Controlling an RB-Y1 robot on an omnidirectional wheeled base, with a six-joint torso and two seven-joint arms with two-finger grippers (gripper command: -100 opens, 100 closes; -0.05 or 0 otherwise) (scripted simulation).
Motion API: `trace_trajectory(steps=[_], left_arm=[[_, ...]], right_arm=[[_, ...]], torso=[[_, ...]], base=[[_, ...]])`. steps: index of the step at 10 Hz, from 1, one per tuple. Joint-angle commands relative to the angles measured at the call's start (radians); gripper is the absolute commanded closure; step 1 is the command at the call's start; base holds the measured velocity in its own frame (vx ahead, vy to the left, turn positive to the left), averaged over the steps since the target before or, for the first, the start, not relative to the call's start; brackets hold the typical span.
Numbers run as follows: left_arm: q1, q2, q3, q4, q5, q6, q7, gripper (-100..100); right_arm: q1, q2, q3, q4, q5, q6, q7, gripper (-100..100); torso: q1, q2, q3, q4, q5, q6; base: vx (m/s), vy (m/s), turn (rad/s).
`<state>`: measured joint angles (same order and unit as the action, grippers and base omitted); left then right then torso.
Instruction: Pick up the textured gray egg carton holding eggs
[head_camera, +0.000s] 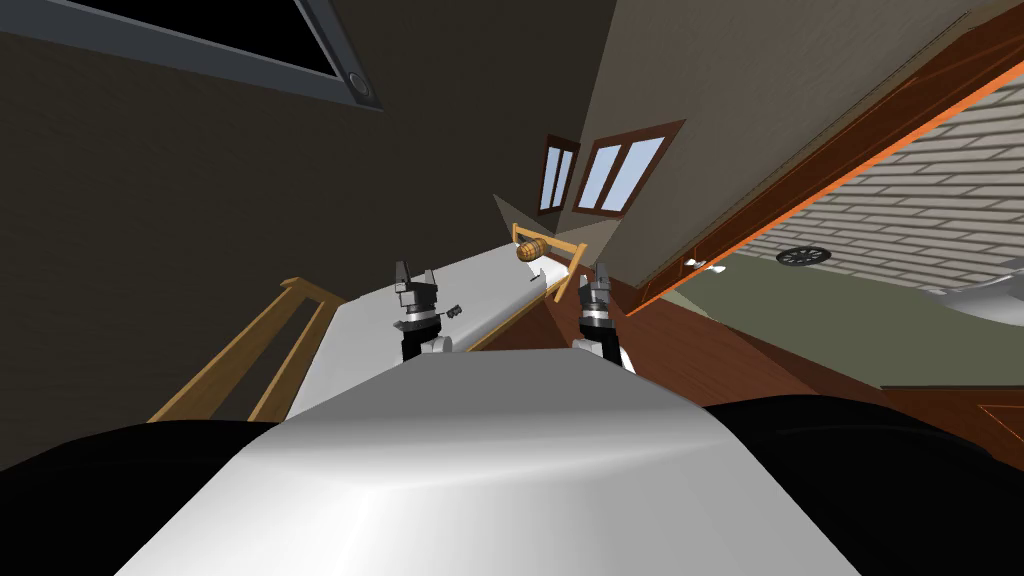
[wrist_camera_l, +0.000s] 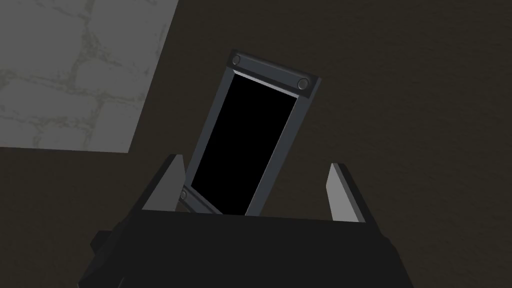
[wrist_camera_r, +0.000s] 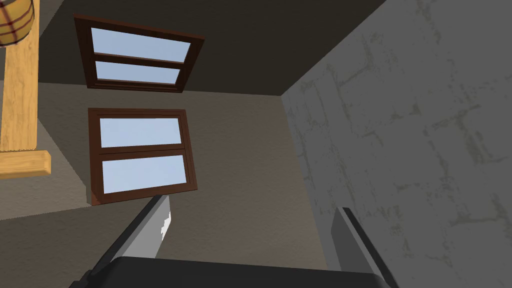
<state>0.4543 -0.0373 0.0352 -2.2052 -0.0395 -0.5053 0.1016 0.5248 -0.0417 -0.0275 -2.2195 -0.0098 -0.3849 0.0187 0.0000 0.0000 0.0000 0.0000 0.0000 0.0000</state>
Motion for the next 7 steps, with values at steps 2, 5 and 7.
trace_trajectory(steps=[2,5,7], left_arm=[[0.007,0.052,0.007,0.017,-0.003,0.009,0.002,-100],[0.023,0.117,0.023,0.056,-0.011,0.030,0.008,-100],[0.037,0.151,0.037,0.091,-0.017,0.049,0.013,-100]], right_arm=[[0.000,0.000,0.000,0.000,0.000,0.000,0.000,0],[0.000,0.000,0.000,0.000,0.000,0.000,0.000,0],[0.000,0.000,0.000,0.000,0.000,0.000,0.000,0]], torso=[[0.000,0.000,0.000,0.000,0.000,0.000],[0.000,-0.001,-0.001,0.000,0.000,0.000],[-0.001,-0.002,-0.001,0.000,0.000,0.000]], base=[[0.008,-0.006,-0.008],[0.021,-0.012,-0.013],[0.031,-0.016,-0.022]])
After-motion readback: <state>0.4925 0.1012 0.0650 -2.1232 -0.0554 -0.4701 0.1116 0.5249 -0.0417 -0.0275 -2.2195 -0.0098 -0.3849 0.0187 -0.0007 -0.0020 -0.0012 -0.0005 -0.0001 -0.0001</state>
